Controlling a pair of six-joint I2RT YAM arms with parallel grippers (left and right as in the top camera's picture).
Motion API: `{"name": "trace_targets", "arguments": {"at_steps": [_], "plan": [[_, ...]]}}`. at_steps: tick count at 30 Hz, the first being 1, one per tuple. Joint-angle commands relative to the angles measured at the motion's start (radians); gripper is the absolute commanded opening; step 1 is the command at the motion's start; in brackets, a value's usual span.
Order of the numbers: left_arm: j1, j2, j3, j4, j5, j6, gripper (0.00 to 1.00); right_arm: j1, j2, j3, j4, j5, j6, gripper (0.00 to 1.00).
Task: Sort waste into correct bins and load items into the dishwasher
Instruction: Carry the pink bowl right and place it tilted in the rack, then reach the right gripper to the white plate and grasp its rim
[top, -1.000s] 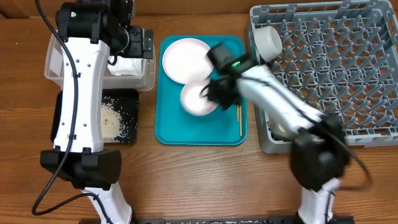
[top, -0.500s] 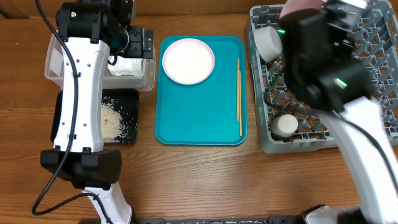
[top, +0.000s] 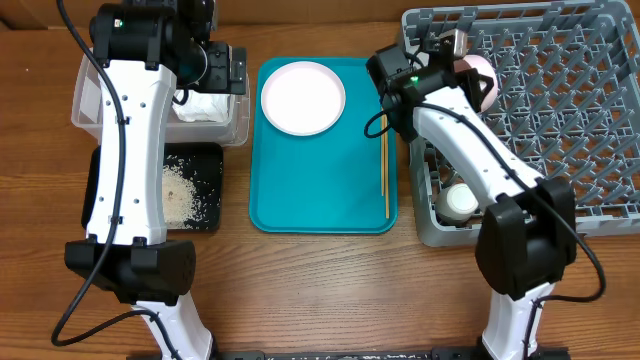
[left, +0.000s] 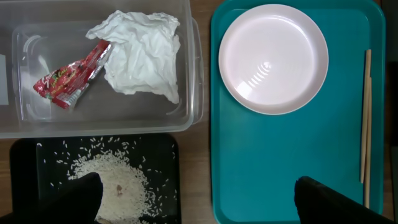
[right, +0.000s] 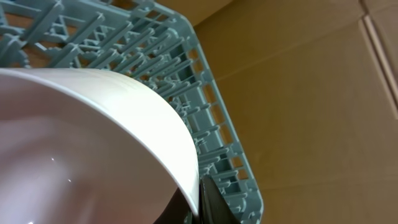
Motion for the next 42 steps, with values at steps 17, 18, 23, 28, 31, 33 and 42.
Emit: {"name": "trace_targets", "arguments": {"at_steps": [17,18,23,28,31,33,42], "plan": [[-0.002,0.0,0.013,0.002,-0.01,-0.018,1.0,0.02,0.033,-0.137,0.009,0.056,0.176,0.04],[-0.002,0.0,0.013,0.002,-0.01,-0.018,1.0,0.025,0.033,-0.137,0.009,0.034,0.176,0.04],[-0.002,0.0,0.013,0.002,-0.01,-0.018,1.0,0.047,0.033,-0.137,0.002,-0.087,0.176,0.04],[-0.002,0.0,0.013,0.002,-0.01,-0.018,1.0,0.078,0.033,-0.137,0.002,-0.132,0.176,0.2],[-0.002,0.0,0.013,0.002,-0.01,-0.018,1.0,0.093,0.032,-0.135,0.027,-0.128,0.176,0.75],[-0.002,0.0,0.013,0.002,-0.01,-0.018,1.0,0.1,0.032,-0.125,0.051,-0.129,0.176,0.98],[-0.002,0.0,0.013,0.002,-0.01,-0.018,1.0,0.135,0.021,0.074,0.063,-0.426,0.125,1.0]]}}
